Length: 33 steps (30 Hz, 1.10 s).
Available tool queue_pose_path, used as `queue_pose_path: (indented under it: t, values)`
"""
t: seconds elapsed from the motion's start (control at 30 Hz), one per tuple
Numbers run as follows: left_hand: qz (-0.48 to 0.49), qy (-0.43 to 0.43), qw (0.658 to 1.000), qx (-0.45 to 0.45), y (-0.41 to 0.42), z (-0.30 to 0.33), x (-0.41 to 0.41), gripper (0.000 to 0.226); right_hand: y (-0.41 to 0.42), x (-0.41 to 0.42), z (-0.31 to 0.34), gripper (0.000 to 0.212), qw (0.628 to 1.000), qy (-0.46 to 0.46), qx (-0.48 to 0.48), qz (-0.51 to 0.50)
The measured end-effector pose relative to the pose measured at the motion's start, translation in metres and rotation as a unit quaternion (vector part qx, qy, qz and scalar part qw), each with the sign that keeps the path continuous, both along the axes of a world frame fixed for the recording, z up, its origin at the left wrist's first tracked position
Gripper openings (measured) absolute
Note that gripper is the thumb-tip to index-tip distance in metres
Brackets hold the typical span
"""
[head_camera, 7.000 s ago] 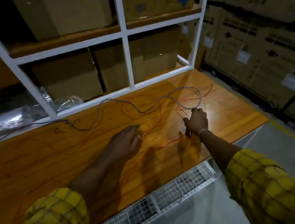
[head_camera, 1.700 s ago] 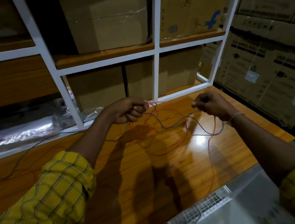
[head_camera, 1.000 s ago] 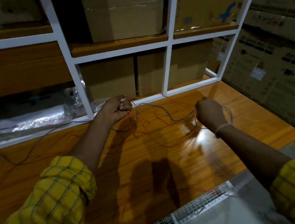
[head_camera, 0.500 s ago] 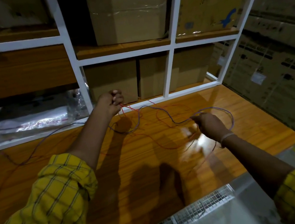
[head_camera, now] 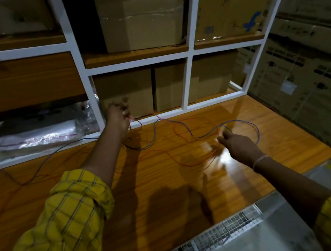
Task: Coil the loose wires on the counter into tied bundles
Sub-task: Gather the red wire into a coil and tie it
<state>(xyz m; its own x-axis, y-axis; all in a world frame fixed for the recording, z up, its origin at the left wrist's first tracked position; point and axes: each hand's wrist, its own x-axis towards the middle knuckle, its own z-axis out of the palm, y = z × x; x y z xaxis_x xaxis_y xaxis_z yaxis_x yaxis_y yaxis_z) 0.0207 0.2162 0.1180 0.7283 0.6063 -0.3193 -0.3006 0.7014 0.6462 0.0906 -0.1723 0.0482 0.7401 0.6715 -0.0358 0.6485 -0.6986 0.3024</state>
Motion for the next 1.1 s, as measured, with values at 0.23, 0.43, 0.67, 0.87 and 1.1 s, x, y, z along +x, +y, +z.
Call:
queue_pose_path:
  t: [0.23, 0.43, 0.67, 0.87, 1.1]
  values:
    - [-0.224, 0.047, 0.943, 0.24, -0.048, -0.018, 0.01, 0.035, 0.059, -0.037, 0.023, 0.003, 0.977, 0.03, 0.104, 0.185]
    - [-0.364, 0.053, 0.873, 0.32, -0.083, -0.015, 0.001, 0.018, 0.084, -0.039, 0.061, 0.014, 0.92, 0.109, 0.359, 0.114]
    - [-0.455, 0.085, 0.775, 0.43, -0.097, -0.012, -0.004, 0.025, 0.077, -0.022, 0.064, 0.028, 0.863, 0.134, 0.484, 0.051]
    - [-0.502, 0.104, 0.727, 0.458, -0.098, 0.001, -0.008, 0.029, 0.06, -0.014, 0.067, 0.024, 0.847, 0.188, 0.495, 0.039]
    - [-0.472, 0.033, 0.834, 0.284, -0.066, 0.007, -0.028, 0.026, 0.012, 0.008, 0.047, 0.02, 0.806, 0.226, 0.546, -0.041]
